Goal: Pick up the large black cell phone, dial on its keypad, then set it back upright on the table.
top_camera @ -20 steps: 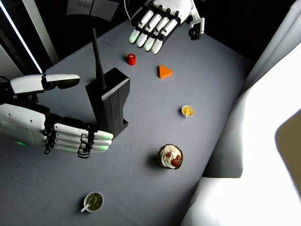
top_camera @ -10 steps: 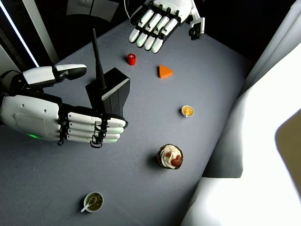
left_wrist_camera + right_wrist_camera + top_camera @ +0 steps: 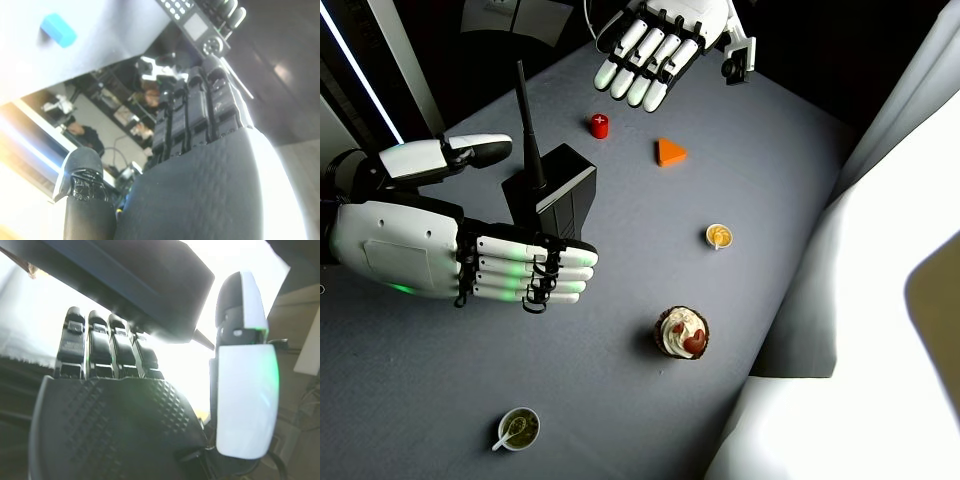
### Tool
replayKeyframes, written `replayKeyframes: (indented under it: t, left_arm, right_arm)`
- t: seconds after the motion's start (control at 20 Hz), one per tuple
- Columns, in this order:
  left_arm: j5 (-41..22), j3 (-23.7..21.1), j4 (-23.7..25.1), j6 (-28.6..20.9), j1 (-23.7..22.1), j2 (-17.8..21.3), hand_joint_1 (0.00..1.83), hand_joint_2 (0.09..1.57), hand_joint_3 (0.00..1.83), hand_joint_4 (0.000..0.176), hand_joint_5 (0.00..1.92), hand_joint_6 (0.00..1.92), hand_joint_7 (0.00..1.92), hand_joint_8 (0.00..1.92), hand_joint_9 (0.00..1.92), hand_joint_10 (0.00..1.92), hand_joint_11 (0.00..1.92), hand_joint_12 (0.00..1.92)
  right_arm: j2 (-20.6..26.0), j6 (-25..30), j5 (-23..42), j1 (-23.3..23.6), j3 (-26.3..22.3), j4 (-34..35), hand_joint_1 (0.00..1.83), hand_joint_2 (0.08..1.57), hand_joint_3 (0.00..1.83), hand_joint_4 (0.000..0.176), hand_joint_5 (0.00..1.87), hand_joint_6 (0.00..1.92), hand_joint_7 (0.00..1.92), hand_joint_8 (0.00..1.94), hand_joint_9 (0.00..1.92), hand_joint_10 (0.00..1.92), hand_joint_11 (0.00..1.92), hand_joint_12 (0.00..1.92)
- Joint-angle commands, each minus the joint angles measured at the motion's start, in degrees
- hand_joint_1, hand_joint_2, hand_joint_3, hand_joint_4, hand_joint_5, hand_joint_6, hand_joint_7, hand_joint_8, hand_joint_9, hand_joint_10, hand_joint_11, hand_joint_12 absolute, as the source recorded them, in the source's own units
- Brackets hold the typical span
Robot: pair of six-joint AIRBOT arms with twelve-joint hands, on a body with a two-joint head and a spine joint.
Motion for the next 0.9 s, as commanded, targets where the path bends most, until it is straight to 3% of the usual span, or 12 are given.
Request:
replayKeyframes:
  t: [0.0, 0.2, 0.65, 0.75, 0.85]
  left_arm:
    - [-3.91, 0.03, -5.59, -0.32, -1.55, -0.04, 0.07, 1.2, 0.0, 0.017, 0.12, 0.0, 0.15, 0.0, 0.13, 0.0, 0.0, 0.33]
    - [-3.96, 0.19, -5.97, -1.11, -1.54, -0.05, 0.06, 1.21, 0.0, 0.016, 0.14, 0.0, 0.18, 0.0, 0.14, 0.0, 0.0, 0.33]
    - [-4.22, 0.69, -6.77, -1.8, -1.5, -0.16, 0.09, 1.19, 0.0, 0.016, 0.15, 0.0, 0.17, 0.0, 0.14, 0.0, 0.0, 0.34]
    - [-4.23, 0.8, -6.81, -1.88, -1.5, -0.26, 0.09, 1.19, 0.0, 0.015, 0.16, 0.0, 0.19, 0.01, 0.15, 0.0, 0.0, 0.36]
    - [-4.24, 0.8, -6.81, -2.0, -1.5, -0.27, 0.13, 1.2, 0.0, 0.004, 0.15, 0.01, 0.19, 0.0, 0.14, 0.01, 0.0, 0.34]
  right_arm:
    - [0.38, 0.52, 6.77, 0.65, -0.13, -1.14, 0.88, 0.97, 0.0, 0.0, 0.0, 0.0, 0.0, 0.0, 0.0, 0.0, 0.0, 0.18]
    - [-0.04, 0.52, 6.76, 0.89, -0.41, -0.32, 0.92, 0.99, 0.0, 0.0, 0.03, 0.01, 0.03, 0.01, 0.02, 0.0, 0.0, 0.21]
    - [-0.94, 0.53, 7.18, 1.4, -0.38, 0.75, 1.0, 1.04, 0.01, 0.0, 0.3, 0.03, 0.31, 0.02, 0.3, 0.03, 0.0, 0.87]
    - [-0.93, 0.53, 7.24, 1.44, -0.16, 0.75, 1.04, 1.03, 0.0, 0.0, 0.39, 0.02, 0.42, 0.02, 0.4, 0.03, 0.0, 1.03]
    - [-0.91, 0.53, 7.31, 1.45, 0.15, 0.75, 1.16, 1.07, 0.01, 0.0, 0.53, 0.03, 0.59, 0.03, 0.62, 0.1, 0.06, 1.24]
